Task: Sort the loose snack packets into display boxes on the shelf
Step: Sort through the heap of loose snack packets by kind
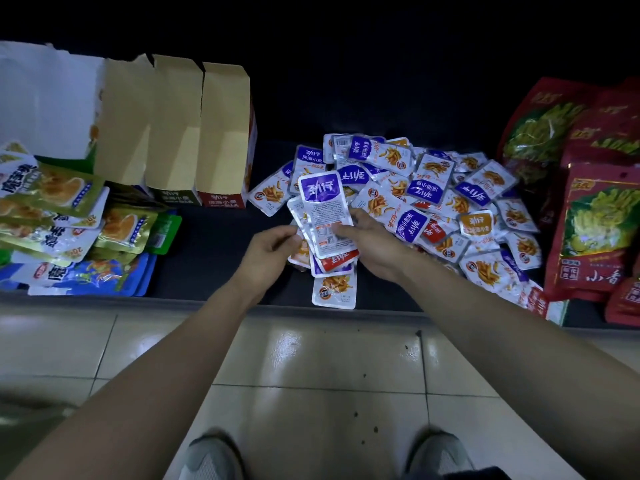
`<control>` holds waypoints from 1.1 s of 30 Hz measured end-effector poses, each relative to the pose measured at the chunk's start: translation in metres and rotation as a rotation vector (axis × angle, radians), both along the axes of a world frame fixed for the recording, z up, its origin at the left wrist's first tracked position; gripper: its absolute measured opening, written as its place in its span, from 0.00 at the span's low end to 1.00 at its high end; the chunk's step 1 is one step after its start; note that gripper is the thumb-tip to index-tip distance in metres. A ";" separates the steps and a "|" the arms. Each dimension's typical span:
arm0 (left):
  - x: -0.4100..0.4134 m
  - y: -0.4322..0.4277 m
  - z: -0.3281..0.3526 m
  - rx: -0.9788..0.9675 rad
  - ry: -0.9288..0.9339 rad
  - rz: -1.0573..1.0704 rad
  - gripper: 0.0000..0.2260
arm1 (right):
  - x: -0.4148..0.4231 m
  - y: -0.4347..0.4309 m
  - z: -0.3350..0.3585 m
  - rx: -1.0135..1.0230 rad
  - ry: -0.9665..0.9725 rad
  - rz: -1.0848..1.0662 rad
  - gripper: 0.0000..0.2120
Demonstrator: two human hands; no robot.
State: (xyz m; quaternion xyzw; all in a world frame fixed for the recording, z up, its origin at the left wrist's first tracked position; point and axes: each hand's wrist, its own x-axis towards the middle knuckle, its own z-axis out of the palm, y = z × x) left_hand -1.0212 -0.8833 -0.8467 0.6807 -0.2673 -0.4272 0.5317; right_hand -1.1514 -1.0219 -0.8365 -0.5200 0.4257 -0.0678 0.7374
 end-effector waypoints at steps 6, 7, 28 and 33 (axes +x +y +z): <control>0.001 -0.003 -0.016 0.151 -0.866 -0.276 0.16 | -0.026 -0.013 0.007 -0.193 0.134 -0.027 0.20; -0.002 -0.003 -0.017 0.177 -0.929 -0.314 0.16 | -0.031 -0.015 0.008 -0.203 0.153 -0.037 0.22; 0.009 0.034 -0.014 0.126 -0.986 -0.397 0.14 | -0.019 0.010 0.014 -0.236 0.199 0.066 0.16; 0.019 0.049 -0.016 0.092 -0.940 -0.154 0.13 | 0.013 0.035 0.004 -0.396 0.194 0.236 0.20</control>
